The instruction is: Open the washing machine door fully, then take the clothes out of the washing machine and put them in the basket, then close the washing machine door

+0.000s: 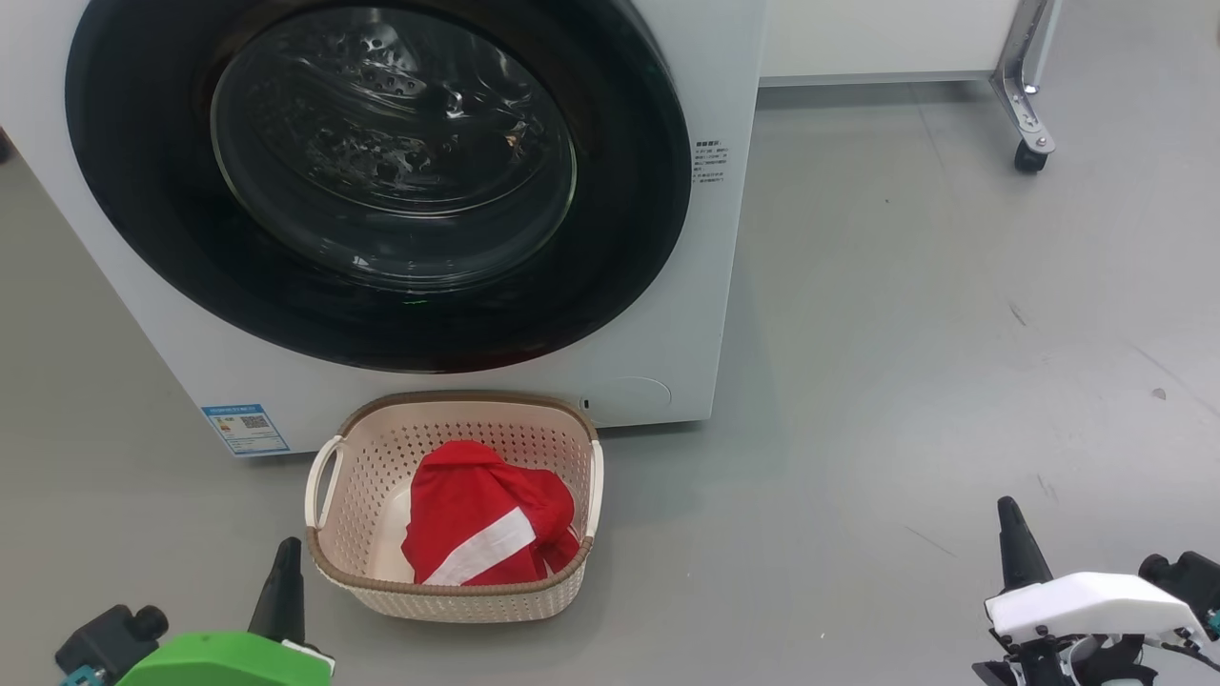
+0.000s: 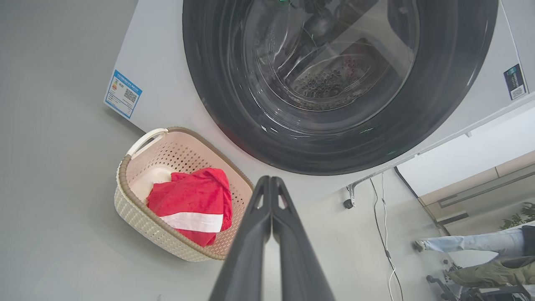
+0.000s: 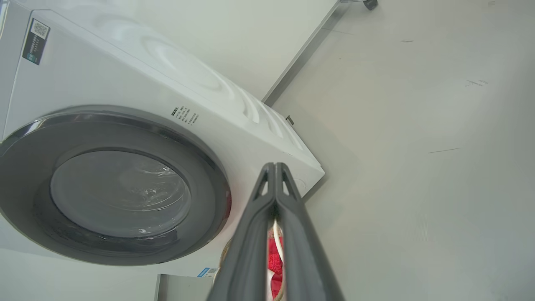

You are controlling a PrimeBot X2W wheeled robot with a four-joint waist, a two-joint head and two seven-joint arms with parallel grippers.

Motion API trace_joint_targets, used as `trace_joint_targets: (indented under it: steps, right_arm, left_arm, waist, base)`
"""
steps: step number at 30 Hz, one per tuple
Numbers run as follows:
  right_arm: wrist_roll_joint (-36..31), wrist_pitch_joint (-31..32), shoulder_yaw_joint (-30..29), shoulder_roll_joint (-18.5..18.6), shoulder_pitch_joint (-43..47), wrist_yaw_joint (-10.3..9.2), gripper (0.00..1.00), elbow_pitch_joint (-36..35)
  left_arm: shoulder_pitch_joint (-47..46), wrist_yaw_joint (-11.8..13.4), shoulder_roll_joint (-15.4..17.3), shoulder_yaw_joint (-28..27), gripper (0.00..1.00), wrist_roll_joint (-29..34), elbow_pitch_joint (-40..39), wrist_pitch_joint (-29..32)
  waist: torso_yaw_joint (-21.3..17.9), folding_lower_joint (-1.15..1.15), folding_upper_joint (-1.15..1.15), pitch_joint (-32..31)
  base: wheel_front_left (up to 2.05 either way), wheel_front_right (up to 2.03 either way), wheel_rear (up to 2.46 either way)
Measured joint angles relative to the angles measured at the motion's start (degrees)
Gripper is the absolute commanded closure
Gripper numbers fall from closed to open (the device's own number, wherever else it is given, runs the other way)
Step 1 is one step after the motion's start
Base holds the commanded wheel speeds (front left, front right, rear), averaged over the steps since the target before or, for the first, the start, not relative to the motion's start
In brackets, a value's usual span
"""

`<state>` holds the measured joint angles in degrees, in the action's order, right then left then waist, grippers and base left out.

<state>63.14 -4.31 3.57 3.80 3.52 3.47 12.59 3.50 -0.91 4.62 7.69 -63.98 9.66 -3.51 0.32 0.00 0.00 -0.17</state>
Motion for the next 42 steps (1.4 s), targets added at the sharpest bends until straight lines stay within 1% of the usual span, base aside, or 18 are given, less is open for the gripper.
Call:
trace_joint_targets:
  steps: [4, 6, 42]
  right_arm:
    - [2.9, 0.6, -0.7, 0.0, -0.7, 0.21, 1.0, 0.4]
    - [4.4, 1.1, -1.1, 0.1, -1.0, 0.58, 1.0, 0.4]
    - [30.6, 7.1, -7.0, 0.7, -5.9, 3.0, 1.0, 2.5]
  left_arm:
    - [-0.6, -0.9, 0.0, -0.5, 1.0, -3.0, 0.5, 0.5]
    - [-0.8, -1.0, 0.0, -0.9, 1.0, -4.3, 0.8, 1.0]
    - [-5.4, -5.5, 0.1, -7.2, 1.0, -30.5, 4.7, 5.8]
  waist:
    - [0.0, 0.0, 0.0, 0.0]
    - [0.0, 0.0, 0.0, 0.1]
    - [-0.3, 0.0, 0.0, 0.4]
  base:
    - [0.0, 0.0, 0.0]
    - [0.0, 0.0, 0.0]
    - [0.0, 0.0, 0.0]
